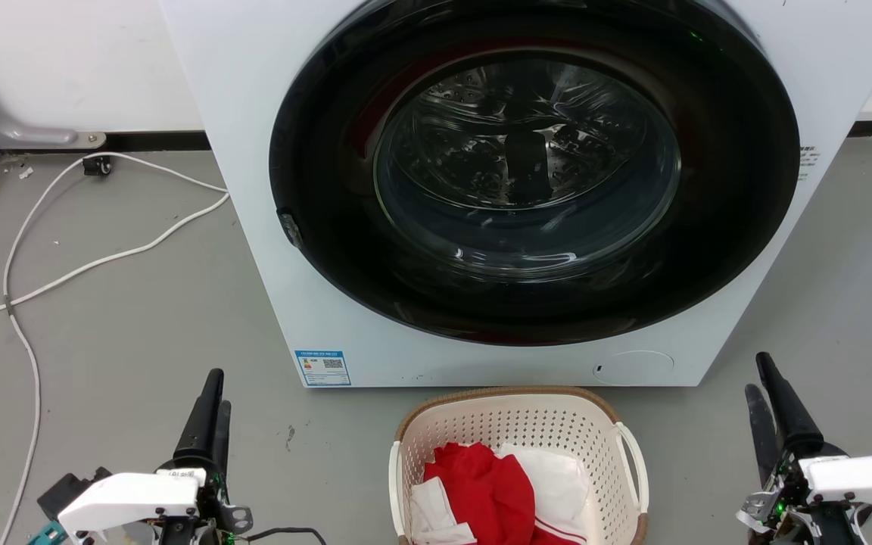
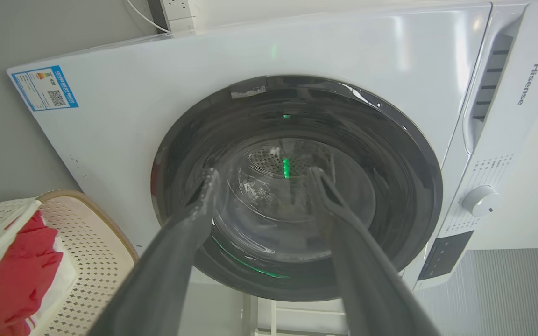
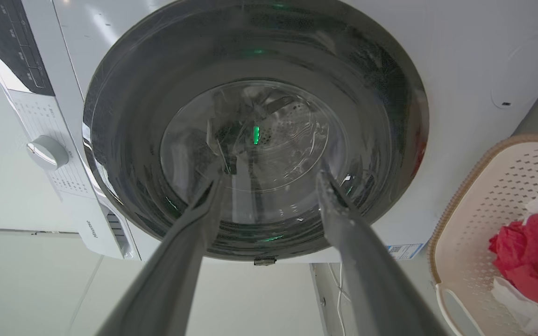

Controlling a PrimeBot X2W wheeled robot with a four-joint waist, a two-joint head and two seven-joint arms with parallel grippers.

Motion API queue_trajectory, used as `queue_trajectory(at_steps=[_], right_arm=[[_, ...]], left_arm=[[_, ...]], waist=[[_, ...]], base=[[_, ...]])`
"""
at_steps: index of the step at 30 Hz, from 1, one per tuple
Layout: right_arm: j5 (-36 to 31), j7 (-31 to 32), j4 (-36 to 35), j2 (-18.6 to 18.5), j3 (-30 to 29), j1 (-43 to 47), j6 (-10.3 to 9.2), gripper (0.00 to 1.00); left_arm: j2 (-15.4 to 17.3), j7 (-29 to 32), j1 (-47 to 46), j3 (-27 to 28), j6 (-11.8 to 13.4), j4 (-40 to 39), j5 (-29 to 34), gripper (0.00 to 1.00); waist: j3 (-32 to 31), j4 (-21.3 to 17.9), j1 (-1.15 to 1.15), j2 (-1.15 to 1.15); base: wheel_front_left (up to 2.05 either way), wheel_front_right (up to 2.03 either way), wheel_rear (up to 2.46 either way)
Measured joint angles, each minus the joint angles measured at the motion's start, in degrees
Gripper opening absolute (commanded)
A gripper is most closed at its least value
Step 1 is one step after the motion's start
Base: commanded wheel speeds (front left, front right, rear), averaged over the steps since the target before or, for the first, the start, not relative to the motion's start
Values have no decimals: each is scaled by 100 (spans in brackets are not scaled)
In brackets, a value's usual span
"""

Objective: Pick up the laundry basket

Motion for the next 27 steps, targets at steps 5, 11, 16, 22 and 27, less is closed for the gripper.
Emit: queue_trajectory(at_steps=[5,11,16,22,27], right_arm=[[-736,-136,-248,0,37,18,0,100],[-1569,-285,-513,0,123,99,0,100],[-2250,-402,-667,0,197,132,0,100],[-2987,-531,-809,0,269,201,0,100],[-3506,-633,-920,0,300,226,0,100]], left_arm=[[0,-131,1,-48,137,-203,622,100],[0,-279,12,-200,315,-407,1367,100],[0,-397,32,-347,438,-514,1993,100],[1,-522,40,-497,568,-627,2683,100],[2,-630,81,-582,647,-717,3175,100]], waist=[[9,1,0,0],[15,4,0,0],[19,12,0,0],[21,19,0,0],[21,19,0,0]], base=[[0,0,0],[0,0,0],[0,0,0],[0,0,0],[0,0,0]])
